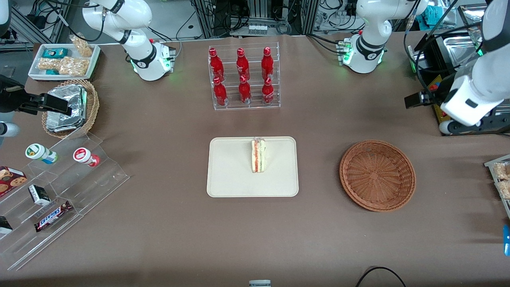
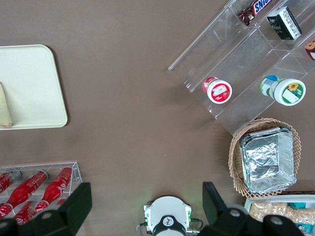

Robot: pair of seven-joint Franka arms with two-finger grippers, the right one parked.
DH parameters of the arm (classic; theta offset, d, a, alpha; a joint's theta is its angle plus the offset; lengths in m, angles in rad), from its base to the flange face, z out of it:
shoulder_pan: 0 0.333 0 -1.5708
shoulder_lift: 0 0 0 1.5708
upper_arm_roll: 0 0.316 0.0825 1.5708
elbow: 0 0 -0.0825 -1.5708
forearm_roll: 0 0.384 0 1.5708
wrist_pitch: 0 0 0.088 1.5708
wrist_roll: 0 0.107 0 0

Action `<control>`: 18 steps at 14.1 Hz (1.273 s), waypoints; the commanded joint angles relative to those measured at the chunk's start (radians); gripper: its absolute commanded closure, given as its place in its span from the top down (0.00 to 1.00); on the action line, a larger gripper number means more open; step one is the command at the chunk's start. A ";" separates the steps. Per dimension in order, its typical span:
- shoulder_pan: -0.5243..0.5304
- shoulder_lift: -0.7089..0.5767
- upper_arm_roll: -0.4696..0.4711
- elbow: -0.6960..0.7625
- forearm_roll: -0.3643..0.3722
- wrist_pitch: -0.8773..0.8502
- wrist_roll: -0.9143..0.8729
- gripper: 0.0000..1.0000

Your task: Place sandwich from basket to tray

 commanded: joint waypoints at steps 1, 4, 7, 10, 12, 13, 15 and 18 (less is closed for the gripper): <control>0.016 -0.087 -0.006 -0.080 0.016 0.014 -0.001 1.00; 0.053 -0.150 -0.013 -0.155 -0.012 0.066 0.005 1.00; 0.059 -0.180 -0.013 -0.153 -0.035 0.078 0.010 1.00; 0.059 -0.180 -0.013 -0.159 -0.031 0.083 0.011 1.00; 0.059 -0.180 -0.013 -0.155 -0.032 0.093 0.011 1.00; 0.059 -0.180 -0.013 -0.153 -0.029 0.094 0.011 1.00; 0.058 -0.182 -0.013 -0.156 -0.012 0.097 0.011 1.00; 0.058 -0.180 -0.015 -0.155 -0.012 0.097 0.011 1.00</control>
